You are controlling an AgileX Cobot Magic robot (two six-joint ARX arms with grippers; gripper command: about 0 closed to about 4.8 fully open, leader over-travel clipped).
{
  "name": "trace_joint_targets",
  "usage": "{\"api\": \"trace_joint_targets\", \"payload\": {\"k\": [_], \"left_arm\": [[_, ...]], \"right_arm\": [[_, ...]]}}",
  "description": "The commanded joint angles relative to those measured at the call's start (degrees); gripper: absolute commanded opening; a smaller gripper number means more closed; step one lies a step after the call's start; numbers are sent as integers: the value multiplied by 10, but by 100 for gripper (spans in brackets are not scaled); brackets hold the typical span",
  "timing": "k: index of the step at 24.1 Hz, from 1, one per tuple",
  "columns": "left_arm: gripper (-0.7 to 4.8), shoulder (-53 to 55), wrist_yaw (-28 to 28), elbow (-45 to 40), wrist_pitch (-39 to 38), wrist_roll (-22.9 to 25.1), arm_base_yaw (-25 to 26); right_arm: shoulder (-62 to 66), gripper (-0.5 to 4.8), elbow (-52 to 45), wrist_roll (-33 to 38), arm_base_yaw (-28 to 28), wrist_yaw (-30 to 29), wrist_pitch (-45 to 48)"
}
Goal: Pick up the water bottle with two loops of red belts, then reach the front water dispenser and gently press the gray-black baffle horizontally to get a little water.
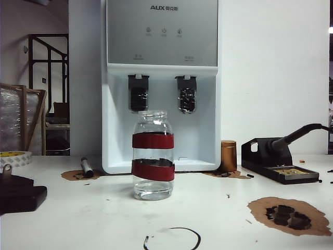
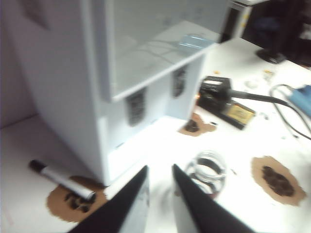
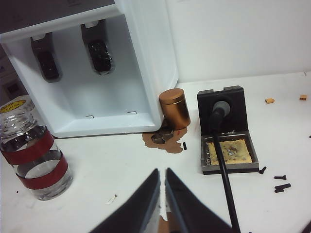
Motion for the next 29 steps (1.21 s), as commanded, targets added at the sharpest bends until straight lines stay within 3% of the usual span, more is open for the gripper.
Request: {"api": "trace_joint_targets", "payload": {"k": [1, 5, 6, 8, 9, 19, 24, 29], "left_arm": [[98, 9, 5, 4, -14, 16, -16], [108, 30, 3, 3, -51, 33, -17], [202, 31, 5, 3, -54, 35, -18], [462, 32, 9, 3, -52, 36, -18], [479, 32, 15, 3, -50, 36, -18], [479, 32, 65, 3, -38, 38, -23], [479, 33, 97, 3, -38, 47, -50], [479, 35, 117, 3, -37, 49, -77]], "right_arm": [[0, 30, -2, 6, 1, -2, 8], [0, 30, -2, 8, 1, -11, 8], [0, 30, -2, 8, 1, -13, 8], [0, 30, -2, 8, 1, -17, 8], [0, 30, -2, 8, 1, -17, 9], [0, 30, -2, 23, 1, -39, 19], [0, 31, -2, 49, 10, -83, 43], [0, 31, -2, 92, 69, -165, 60]]}}
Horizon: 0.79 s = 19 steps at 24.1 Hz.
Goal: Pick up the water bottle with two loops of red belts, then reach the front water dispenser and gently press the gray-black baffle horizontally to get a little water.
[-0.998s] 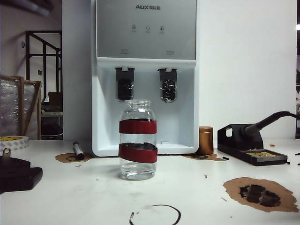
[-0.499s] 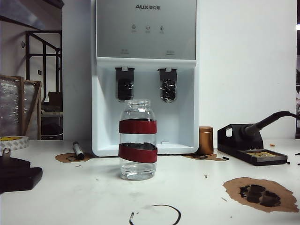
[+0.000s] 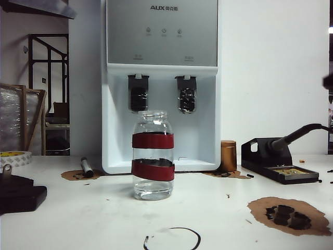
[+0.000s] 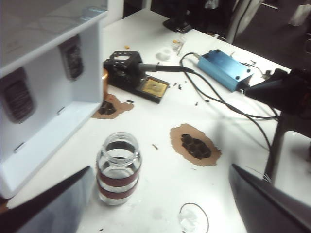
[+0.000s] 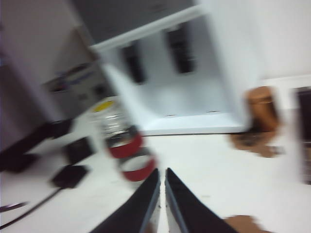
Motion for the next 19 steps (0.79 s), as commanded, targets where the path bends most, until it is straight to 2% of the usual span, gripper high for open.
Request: {"api": "trace_joint_targets", "payload": {"k": [1, 5, 14, 17, 19], "left_arm": [[479, 2, 4, 3, 8, 4, -1], [479, 2, 4, 3, 8, 4, -1], [479, 2, 6, 3, 7, -4, -1], [479, 2, 9, 3, 6, -6, -2], [479, 2, 9, 3, 6, -6, -2]], "right_arm": [[0, 31, -2, 15, 39, -24, 16], [0, 31, -2, 17, 78, -21, 15], [1, 100, -2, -56, 153, 84, -25], [1, 178, -2, -60, 172, 104, -14], [2, 257, -2, -75, 184, 133, -5]]}}
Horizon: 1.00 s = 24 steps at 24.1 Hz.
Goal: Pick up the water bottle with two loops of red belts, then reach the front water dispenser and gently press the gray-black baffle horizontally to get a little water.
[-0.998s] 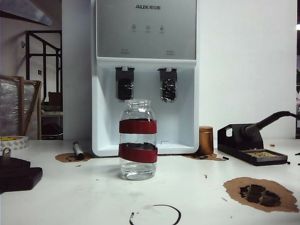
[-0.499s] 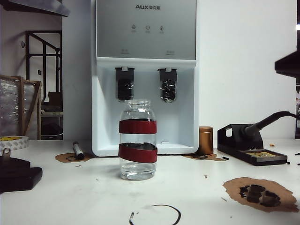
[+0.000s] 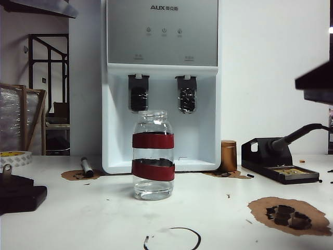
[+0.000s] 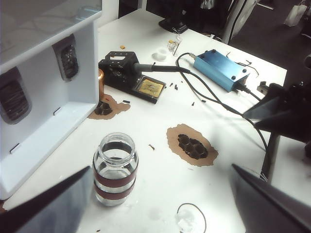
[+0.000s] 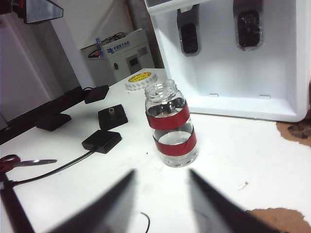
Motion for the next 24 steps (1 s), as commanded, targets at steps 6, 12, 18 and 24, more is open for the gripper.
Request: {"api": "trace_joint_targets", "payload": {"k": [6, 12, 18, 24], "left_arm": [[479, 2, 7, 3, 2, -3, -1], [479, 2, 7, 3, 2, -3, -1], [479, 2, 7, 3, 2, -3, -1], [479, 2, 7, 3, 2, -2, 0]], "right_arm": [[5, 374, -2, -21, 20, 106, 69], [28, 374, -2, 10, 20, 97, 97], [88, 372, 35, 13, 20, 87, 177], [233, 377, 134, -33, 20, 64, 191]]}}
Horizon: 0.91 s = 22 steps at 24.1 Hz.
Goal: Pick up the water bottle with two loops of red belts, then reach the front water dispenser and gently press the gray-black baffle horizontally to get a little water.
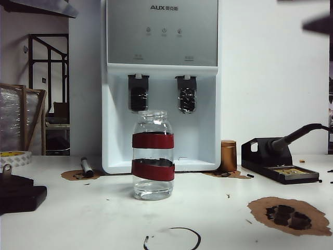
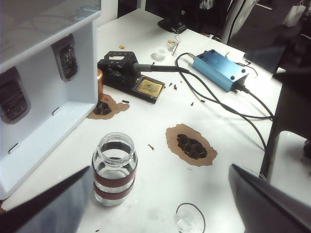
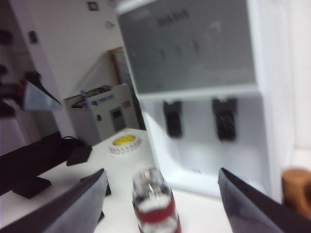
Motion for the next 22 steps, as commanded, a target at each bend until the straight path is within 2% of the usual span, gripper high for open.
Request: {"api": "trace_joint_targets", "payload": {"k": [1, 4, 8, 15, 22], "left_arm": [[479, 1, 5, 3, 3, -2, 0], [479, 1, 5, 3, 3, -2, 1], [479, 1, 4, 3, 3, 3, 1], [479, 1, 0, 3, 3, 5, 2], [479, 1, -2, 3, 4, 9, 2]], "right_arm": [[92, 377, 41, -32, 1, -21, 30], [258, 382, 53, -41, 1, -32, 122], [376, 382, 53, -49, 3, -41, 200], [483, 382, 39, -48, 26, -42, 320], [518, 382, -1, -70, 71, -30, 395]]}}
